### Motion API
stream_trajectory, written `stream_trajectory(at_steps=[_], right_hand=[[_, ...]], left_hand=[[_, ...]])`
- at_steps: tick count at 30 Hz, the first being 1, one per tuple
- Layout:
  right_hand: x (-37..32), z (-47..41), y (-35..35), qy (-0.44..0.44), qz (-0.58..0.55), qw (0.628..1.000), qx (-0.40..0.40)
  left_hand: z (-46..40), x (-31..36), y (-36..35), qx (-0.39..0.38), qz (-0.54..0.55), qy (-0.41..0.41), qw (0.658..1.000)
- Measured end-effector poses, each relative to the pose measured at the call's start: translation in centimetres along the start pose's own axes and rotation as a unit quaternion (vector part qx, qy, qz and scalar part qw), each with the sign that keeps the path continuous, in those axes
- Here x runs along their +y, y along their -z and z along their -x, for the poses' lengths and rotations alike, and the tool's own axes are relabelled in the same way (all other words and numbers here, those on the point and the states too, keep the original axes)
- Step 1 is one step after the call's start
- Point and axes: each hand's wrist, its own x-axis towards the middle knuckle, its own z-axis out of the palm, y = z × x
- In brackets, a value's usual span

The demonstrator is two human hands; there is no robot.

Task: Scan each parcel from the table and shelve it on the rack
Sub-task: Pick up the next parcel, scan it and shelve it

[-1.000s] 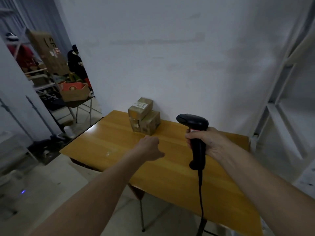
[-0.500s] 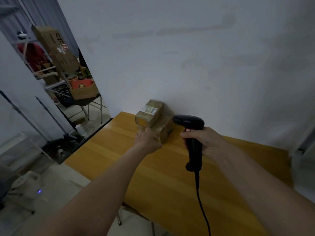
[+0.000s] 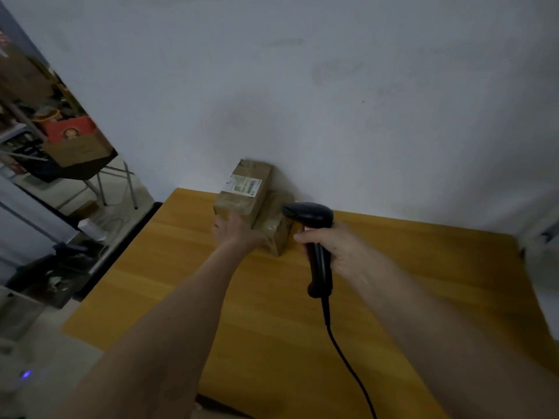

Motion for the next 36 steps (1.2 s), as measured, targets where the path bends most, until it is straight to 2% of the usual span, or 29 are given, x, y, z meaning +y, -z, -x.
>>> stream_trajectory(at_steps=[6,10,14,18,23,27,30,36], right_hand=[[0.7,-5.0,-1.1,-0.034,0.017,0.998,0.053],[1.2,-7.0,-0.4,-0.049,0.019,0.996,0.077],[1.7,-7.8,0.7,-0.046,0.009,0.995,0.093],[1.7,-7.6,1.7,-0.046,-0.007,0.994,0.102],[1.0,-6.2,3.6,-0.018,-0.049,0.990,0.131],[1.5,-3.6,6.7,0.010,-0.042,0.986,0.162],[3.7,-1.0,9.8,-0.015,-0.027,0.984,0.178],[10.5,3.0,14.4,-0.112,-0.063,0.970,0.207]], left_hand=[[-7.9,-0.9,-0.8,0.001,-0.043,-0.015,0.999],[-12.1,-1.0,-1.6,0.013,-0.009,-0.012,1.000],[-14.6,-0.8,-2.4,0.024,-0.030,-0.015,0.999],[-14.5,0.5,-2.5,0.041,-0.004,-0.011,0.999],[-8.7,4.3,-4.1,0.046,0.067,-0.095,0.992],[-1.4,6.3,-9.0,-0.033,0.131,-0.118,0.984],[4.3,6.0,-13.6,-0.088,0.147,-0.086,0.981],[13.9,5.3,-20.5,-0.167,0.128,0.071,0.975]])
